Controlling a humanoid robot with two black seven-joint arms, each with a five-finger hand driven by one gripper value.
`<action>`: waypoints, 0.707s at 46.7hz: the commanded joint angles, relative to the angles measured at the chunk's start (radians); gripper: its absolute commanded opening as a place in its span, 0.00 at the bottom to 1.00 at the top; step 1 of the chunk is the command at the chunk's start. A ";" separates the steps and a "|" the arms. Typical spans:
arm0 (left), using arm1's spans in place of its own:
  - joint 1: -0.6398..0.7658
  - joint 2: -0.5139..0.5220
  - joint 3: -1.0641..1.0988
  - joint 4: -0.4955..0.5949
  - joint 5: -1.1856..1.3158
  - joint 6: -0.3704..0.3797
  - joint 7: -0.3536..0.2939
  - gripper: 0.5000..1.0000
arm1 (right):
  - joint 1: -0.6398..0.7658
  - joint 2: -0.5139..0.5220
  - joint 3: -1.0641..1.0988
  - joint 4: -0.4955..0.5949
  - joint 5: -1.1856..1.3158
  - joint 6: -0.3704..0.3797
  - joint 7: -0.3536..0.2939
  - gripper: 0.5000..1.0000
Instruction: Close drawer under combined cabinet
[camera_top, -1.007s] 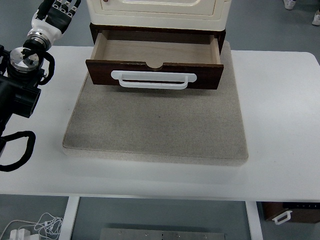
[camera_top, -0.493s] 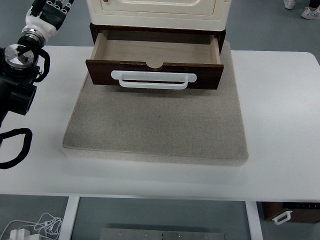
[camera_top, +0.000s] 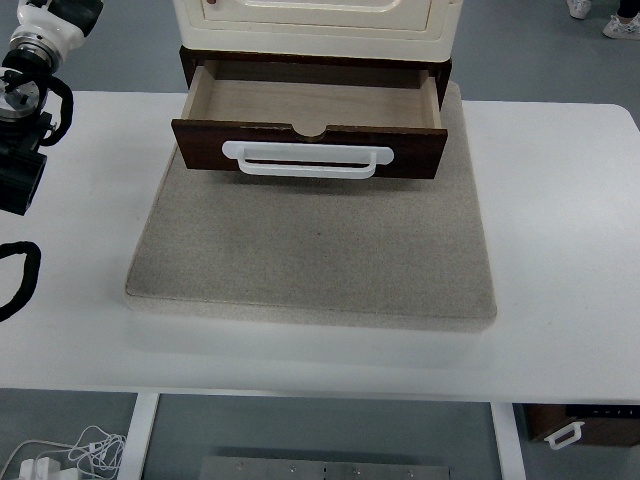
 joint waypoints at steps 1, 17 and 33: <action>-0.008 0.019 0.001 -0.026 0.000 -0.005 0.002 0.99 | 0.000 0.000 0.000 0.000 0.000 0.000 0.002 0.90; -0.071 0.134 0.068 -0.182 0.002 0.004 0.002 0.99 | 0.000 0.000 0.000 0.000 0.000 0.000 0.000 0.90; -0.144 0.260 0.145 -0.391 0.032 0.007 0.002 0.99 | 0.000 0.000 0.000 0.000 0.000 0.000 0.000 0.90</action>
